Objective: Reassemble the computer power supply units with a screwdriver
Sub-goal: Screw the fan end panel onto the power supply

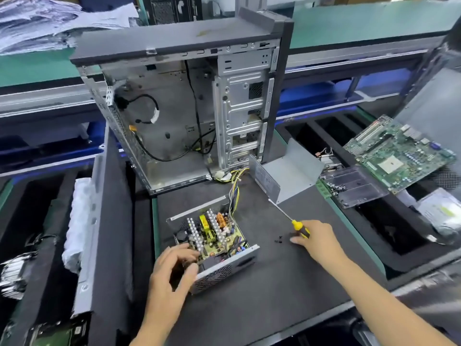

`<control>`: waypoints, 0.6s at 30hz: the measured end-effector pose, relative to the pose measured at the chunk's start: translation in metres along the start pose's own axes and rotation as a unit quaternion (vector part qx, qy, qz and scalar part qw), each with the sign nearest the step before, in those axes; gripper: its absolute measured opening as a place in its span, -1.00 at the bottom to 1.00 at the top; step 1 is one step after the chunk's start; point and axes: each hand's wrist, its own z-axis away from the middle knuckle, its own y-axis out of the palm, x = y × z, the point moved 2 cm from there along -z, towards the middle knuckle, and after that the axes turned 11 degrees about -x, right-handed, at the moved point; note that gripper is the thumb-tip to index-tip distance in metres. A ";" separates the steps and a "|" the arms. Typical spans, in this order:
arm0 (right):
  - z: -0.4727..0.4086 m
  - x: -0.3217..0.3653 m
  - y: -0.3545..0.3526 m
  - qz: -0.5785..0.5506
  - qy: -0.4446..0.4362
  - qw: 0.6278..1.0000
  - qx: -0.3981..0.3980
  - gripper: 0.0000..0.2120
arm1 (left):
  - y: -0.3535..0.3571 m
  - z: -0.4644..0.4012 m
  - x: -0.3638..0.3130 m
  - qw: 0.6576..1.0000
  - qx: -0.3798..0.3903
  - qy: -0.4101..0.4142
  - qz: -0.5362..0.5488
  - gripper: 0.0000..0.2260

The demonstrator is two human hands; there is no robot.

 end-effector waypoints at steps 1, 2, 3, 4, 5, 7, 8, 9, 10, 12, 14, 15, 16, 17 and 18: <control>-0.001 -0.001 0.004 -0.007 -0.006 1.000 -0.007 -0.74 | 0.000 -0.006 -0.005 1.000 -0.027 0.014 0.004 -0.88; -0.003 -0.001 0.007 -0.009 -0.011 1.000 -0.012 -0.72 | 0.003 -0.014 -0.009 0.998 -0.055 0.023 0.003 -0.86; -0.004 -0.001 0.010 -0.004 -0.013 1.000 -0.008 -0.71 | 0.006 -0.021 -0.012 0.996 -0.079 0.031 -0.005 -0.87; -0.006 -0.002 0.012 0.005 -0.010 1.000 -0.001 -0.73 | 0.011 -0.029 -0.014 0.994 -0.097 0.041 -0.019 -0.88; -0.008 -0.003 0.012 0.010 -0.002 1.000 0.002 -0.75 | 0.016 -0.037 -0.014 0.992 -0.109 0.050 -0.038 -0.90; -0.015 -0.005 0.005 -0.006 0.014 1.000 -0.018 -0.76 | 0.025 -0.051 -0.010 0.986 -0.132 0.063 -0.075 -0.95; -0.021 -0.007 -0.003 -0.032 0.021 0.998 -0.050 -0.76 | 0.028 -0.058 -0.008 0.985 -0.141 0.063 -0.083 -0.88; -0.029 -0.009 -0.012 -0.062 0.031 0.994 -0.090 -0.78 | 0.031 -0.065 -0.005 0.984 -0.143 0.061 -0.087 -0.82; -0.038 -0.012 -0.022 -0.089 0.044 0.986 -0.131 -0.81 | 0.034 -0.071 -0.004 0.985 -0.137 0.060 -0.089 -0.78; -0.058 -0.021 -0.040 -0.111 0.070 0.972 -0.194 -0.85 | 0.039 -0.082 0.000 0.989 -0.105 0.053 -0.085 -0.77; -0.078 -0.035 -0.050 -0.116 0.106 0.958 -0.241 -0.88 | 0.042 -0.088 0.004 0.991 -0.083 0.053 -0.091 -0.78; -0.087 -0.042 -0.053 -0.124 0.131 0.948 -0.262 -0.89 | 0.043 -0.089 0.005 0.990 -0.083 0.053 -0.096 -0.76; -0.095 -0.049 -0.054 -0.131 0.156 0.939 -0.277 -0.90 | 0.043 -0.090 0.007 0.990 -0.086 0.051 -0.097 -0.74; -0.101 -0.056 -0.055 -0.135 0.179 0.932 -0.286 -0.90 | 0.043 -0.090 0.008 0.990 -0.088 0.049 -0.097 -0.73; -0.107 -0.062 -0.054 -0.132 0.196 0.929 -0.287 -0.90 | 0.043 -0.091 0.010 0.990 -0.090 0.046 -0.098 -0.73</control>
